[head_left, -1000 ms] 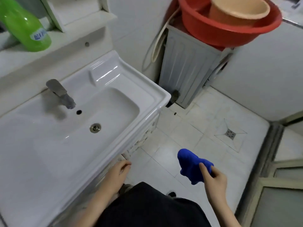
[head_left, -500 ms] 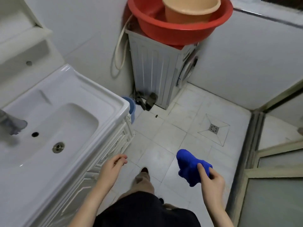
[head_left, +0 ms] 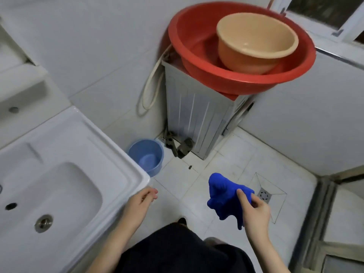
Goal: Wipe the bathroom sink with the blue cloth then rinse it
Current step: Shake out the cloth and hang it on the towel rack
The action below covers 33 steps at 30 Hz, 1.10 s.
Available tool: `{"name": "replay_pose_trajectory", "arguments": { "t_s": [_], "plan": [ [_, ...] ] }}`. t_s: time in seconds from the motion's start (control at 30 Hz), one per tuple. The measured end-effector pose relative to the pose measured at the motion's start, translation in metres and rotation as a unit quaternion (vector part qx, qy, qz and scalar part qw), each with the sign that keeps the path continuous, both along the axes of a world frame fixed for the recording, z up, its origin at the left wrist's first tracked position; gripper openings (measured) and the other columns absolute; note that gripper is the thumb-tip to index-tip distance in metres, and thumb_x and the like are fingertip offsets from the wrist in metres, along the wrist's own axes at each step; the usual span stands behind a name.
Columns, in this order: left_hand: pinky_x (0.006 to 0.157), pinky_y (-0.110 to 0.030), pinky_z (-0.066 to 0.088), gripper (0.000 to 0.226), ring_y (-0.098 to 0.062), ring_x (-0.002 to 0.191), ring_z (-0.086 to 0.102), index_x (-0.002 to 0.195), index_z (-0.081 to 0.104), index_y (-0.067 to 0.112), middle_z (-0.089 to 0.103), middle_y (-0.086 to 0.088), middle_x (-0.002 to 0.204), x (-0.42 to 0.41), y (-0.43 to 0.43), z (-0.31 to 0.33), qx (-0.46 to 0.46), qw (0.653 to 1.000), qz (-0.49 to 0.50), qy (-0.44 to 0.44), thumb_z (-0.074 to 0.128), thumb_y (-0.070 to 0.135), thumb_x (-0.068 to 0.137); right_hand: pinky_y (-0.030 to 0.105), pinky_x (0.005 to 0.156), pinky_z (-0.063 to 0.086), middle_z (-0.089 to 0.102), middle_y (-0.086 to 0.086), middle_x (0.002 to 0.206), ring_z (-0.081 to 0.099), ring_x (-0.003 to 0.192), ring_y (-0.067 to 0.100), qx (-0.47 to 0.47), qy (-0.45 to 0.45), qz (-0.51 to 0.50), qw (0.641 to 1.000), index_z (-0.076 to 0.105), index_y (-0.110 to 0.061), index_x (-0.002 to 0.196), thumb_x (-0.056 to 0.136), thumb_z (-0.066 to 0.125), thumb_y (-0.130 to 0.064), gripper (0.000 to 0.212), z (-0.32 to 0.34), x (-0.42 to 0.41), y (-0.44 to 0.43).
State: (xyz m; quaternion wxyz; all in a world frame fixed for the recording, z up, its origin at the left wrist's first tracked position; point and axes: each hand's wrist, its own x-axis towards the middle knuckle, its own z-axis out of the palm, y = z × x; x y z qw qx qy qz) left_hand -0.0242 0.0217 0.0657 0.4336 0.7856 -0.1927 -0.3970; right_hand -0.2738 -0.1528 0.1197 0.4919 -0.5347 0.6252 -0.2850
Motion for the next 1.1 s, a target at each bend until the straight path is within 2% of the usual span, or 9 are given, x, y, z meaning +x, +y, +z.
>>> {"name": "replay_pose_trajectory", "arguments": {
  "t_s": [0.13,0.3,0.47,0.57,0.67,0.73,0.83,0.9,1.1],
  "plan": [
    [0.09,-0.025,0.05,0.021,-0.004,0.094,0.067,0.096,0.071,0.023,0.073,0.002,0.094,0.031,-0.064,0.023,-0.048,0.998,0.041,0.011,0.051,0.016,0.098,0.033,0.055,0.019,0.023,0.01,0.058,0.022,0.058,0.022,-0.028,-0.001,0.03,0.999,0.027,0.005,0.06,0.089,0.065,-0.02,0.053,0.013,0.032,-0.073],
    [0.086,-0.029,0.051,0.026,-0.013,0.092,0.069,0.093,0.072,0.023,0.074,0.0,0.089,0.06,-0.112,0.013,-0.073,0.99,0.118,0.015,0.051,0.034,0.085,0.034,0.054,0.02,0.023,0.01,0.055,0.022,0.055,0.022,-0.038,0.008,0.108,0.993,0.025,0.004,0.06,0.089,0.066,-0.022,0.056,0.008,0.089,-0.16],
    [0.07,-0.013,0.052,0.025,-0.025,0.081,0.064,0.085,0.069,0.012,0.071,-0.004,0.075,0.073,-0.15,-0.008,-0.057,0.953,0.295,0.041,0.049,0.005,0.098,0.027,0.049,0.018,0.023,0.007,0.056,0.023,0.054,0.019,-0.022,-0.008,0.22,0.975,0.028,0.004,0.055,0.089,0.066,-0.014,0.054,-0.009,0.167,-0.233],
    [0.074,-0.019,0.053,0.032,-0.026,0.082,0.066,0.083,0.07,0.016,0.074,0.001,0.073,0.081,-0.162,-0.006,-0.03,0.927,0.374,0.026,0.046,0.003,0.099,0.028,0.048,0.021,0.024,0.005,0.053,0.024,0.051,0.018,-0.011,-0.024,0.3,0.954,0.029,0.0,0.053,0.088,0.067,-0.01,0.053,-0.013,0.217,-0.264],
    [0.082,-0.032,0.052,0.031,-0.019,0.086,0.069,0.084,0.072,0.023,0.076,0.009,0.08,0.092,-0.174,0.009,-0.014,0.904,0.427,-0.012,0.049,0.007,0.099,0.027,0.046,0.02,0.024,0.001,0.053,0.023,0.051,0.011,-0.02,-0.051,0.363,0.93,0.035,-0.01,0.053,0.086,0.069,-0.006,0.048,-0.003,0.267,-0.282],
    [0.081,-0.031,0.052,0.031,-0.013,0.084,0.07,0.084,0.07,0.026,0.075,0.016,0.078,0.101,-0.178,0.018,-0.009,0.891,0.454,-0.027,0.05,0.008,0.099,0.023,0.046,0.018,0.025,0.002,0.056,0.022,0.052,0.007,-0.026,-0.072,0.406,0.911,0.038,-0.012,0.054,0.086,0.068,-0.003,0.045,0.005,0.297,-0.288],
    [0.076,-0.024,0.05,0.028,-0.002,0.076,0.068,0.085,0.07,0.023,0.075,0.008,0.078,0.111,-0.183,0.028,-0.012,0.866,0.499,-0.034,0.05,0.009,0.099,0.02,0.044,0.018,0.024,0.002,0.056,0.021,0.051,0.007,-0.014,-0.102,0.45,0.887,0.036,-0.012,0.055,0.086,0.067,0.0,0.046,0.017,0.333,-0.289],
    [0.076,-0.023,0.051,0.028,-0.004,0.077,0.068,0.086,0.071,0.021,0.074,0.001,0.084,0.119,-0.186,0.028,-0.017,0.854,0.52,-0.034,0.049,0.009,0.099,0.018,0.042,0.018,0.023,0.003,0.056,0.021,0.049,0.006,-0.005,-0.111,0.469,0.876,0.035,-0.011,0.054,0.086,0.067,0.001,0.046,0.018,0.353,-0.288],
    [0.069,-0.016,0.053,0.03,-0.012,0.079,0.068,0.084,0.071,0.019,0.074,0.002,0.078,0.161,-0.191,0.028,-0.038,0.867,0.496,-0.02,0.049,0.005,0.098,0.022,0.042,0.024,0.032,0.006,0.052,0.03,0.043,0.01,0.025,-0.125,0.518,0.846,0.038,0.014,0.057,0.087,0.068,-0.006,0.046,0.03,0.403,-0.269]
  ]
}}
